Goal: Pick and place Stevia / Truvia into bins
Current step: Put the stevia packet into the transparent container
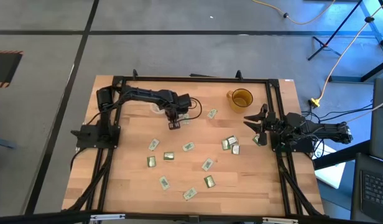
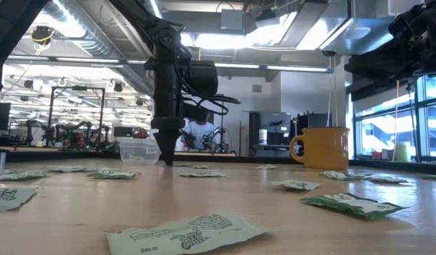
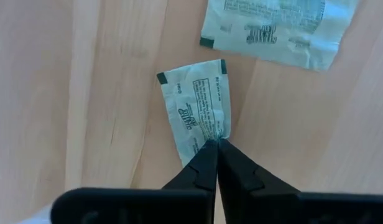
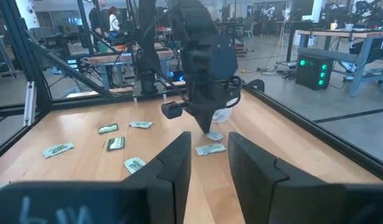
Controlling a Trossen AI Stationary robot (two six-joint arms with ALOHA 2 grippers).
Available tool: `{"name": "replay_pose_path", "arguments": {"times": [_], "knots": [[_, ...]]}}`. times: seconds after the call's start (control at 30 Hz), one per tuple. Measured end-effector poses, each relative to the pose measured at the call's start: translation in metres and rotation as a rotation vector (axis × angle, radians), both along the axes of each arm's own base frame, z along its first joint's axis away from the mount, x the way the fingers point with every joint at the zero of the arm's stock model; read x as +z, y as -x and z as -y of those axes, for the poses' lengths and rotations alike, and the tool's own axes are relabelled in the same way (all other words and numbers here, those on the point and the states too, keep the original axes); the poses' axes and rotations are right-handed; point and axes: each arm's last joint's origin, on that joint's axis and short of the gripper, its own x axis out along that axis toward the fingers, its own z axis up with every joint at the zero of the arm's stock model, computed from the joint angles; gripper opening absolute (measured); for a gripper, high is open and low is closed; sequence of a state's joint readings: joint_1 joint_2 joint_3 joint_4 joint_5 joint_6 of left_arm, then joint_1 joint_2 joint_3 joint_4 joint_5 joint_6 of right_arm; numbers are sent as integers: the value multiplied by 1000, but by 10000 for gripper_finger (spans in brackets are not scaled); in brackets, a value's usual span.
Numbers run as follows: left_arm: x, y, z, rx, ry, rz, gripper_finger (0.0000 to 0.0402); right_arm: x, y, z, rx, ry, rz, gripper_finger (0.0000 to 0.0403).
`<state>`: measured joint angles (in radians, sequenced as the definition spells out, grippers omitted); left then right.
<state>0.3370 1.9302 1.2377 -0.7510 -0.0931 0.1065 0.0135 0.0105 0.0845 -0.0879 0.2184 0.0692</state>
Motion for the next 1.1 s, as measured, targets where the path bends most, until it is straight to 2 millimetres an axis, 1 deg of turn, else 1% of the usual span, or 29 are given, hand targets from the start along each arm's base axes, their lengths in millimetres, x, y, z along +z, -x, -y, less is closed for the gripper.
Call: {"name": "replay_pose_path", "arguments": {"times": [0.03,0.13,0.27,0.3,0.37,0.43,0.57,0.67,0.93,1.1], "knots": [[4,0,1,-9,-5,8,3,0,0,0,0,0,0,110],[30,-4,2,-20,-51,86,2,0,0,0,0,0,0,110],[52,2,7,-38,-93,127,3,0,0,0,0,0,0,110],[60,4,9,-42,-111,146,2,0,0,0,0,0,0,110],[77,10,11,-37,-145,169,2,0,0,0,0,0,0,110],[88,18,13,-15,-176,161,3,0,0,0,0,0,0,110],[101,35,11,83,-218,127,2,0,0,0,0,0,-3,110],[96,44,6,131,-204,103,3,0,0,0,1,0,-4,110],[61,70,-8,269,-145,0,3,0,0,0,1,-1,-4,110],[47,77,-11,298,-91,15,3,0,0,0,1,-1,-4,110]]}}
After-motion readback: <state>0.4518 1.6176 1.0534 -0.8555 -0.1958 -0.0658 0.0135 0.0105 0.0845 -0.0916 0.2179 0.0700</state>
